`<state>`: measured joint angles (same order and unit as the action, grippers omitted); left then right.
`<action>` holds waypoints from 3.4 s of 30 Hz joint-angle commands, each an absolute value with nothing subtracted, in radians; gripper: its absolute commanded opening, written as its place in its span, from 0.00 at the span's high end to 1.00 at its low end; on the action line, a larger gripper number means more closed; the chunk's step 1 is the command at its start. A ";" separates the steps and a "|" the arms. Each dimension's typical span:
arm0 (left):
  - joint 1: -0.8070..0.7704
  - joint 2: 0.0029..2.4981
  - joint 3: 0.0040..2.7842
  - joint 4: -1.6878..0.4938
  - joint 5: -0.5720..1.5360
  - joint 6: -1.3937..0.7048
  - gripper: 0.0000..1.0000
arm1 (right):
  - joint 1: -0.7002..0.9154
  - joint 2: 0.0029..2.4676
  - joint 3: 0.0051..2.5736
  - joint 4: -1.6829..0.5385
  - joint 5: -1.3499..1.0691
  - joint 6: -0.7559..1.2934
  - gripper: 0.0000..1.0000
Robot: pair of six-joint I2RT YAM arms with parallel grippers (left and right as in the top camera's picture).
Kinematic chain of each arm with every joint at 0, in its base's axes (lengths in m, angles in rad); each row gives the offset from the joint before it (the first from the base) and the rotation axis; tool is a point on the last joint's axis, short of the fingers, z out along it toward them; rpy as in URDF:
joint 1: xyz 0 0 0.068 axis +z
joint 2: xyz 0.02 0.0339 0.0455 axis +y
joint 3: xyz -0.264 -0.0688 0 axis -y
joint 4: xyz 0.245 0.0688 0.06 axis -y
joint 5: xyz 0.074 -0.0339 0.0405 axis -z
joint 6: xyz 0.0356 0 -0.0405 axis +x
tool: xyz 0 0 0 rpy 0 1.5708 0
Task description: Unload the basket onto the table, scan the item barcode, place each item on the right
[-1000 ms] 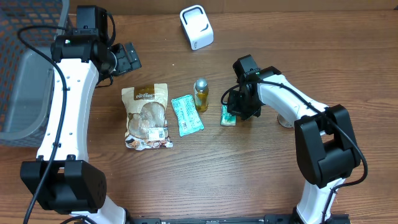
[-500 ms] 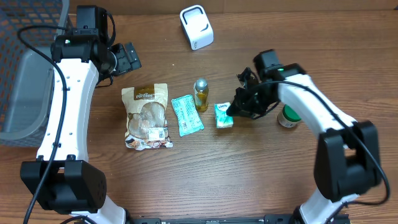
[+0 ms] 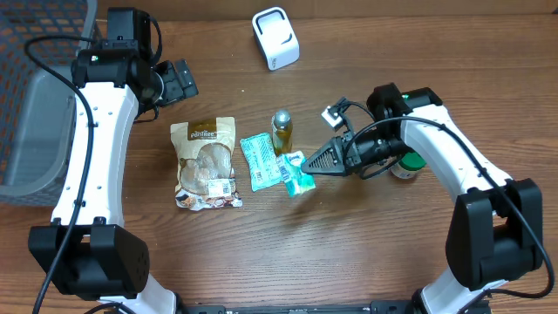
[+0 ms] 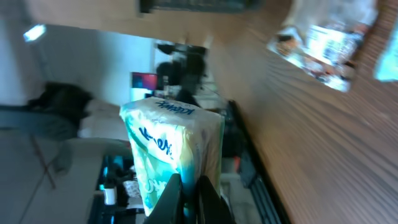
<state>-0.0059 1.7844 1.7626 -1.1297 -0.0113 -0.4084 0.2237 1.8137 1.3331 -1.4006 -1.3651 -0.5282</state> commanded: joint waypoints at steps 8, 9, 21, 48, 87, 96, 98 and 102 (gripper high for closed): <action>-0.007 1.773 1.781 -1.129 -0.010 -0.396 0.00 | 0.212 1.795 1.335 -1.667 -1.556 -1.021 0.96; -0.007 1.773 1.781 -1.129 -0.010 -0.396 0.00 | 0.212 1.795 1.335 -1.688 -1.559 -1.044 0.96; -0.007 1.773 1.781 -1.129 -0.010 -0.396 0.00 | 0.214 1.795 1.335 -1.695 -1.570 -1.053 0.96; -0.007 1.773 1.781 -1.129 -0.010 -0.396 0.00 | 0.214 1.795 1.335 -1.695 -1.569 -1.048 0.96; -0.007 1.773 1.781 -1.129 -0.010 -0.396 0.00 | 0.214 1.795 1.335 -1.682 -1.500 -1.048 0.96; -0.007 1.773 1.781 -1.129 -0.010 -0.396 0.00 | 0.214 1.795 1.334 -1.681 -1.451 -1.045 0.96; -0.007 1.773 1.781 -1.129 -0.010 -0.396 0.00 | 0.214 1.795 1.334 -1.681 -1.435 -1.045 0.96; -0.007 1.773 1.781 -1.129 -0.010 -0.396 0.00 | 0.214 1.795 1.334 -1.681 -1.398 -1.045 0.96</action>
<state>-0.0059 1.7844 1.7626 -1.1297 -0.0113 -0.4084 0.2165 1.8137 1.3331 -1.6852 -1.4242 -1.0222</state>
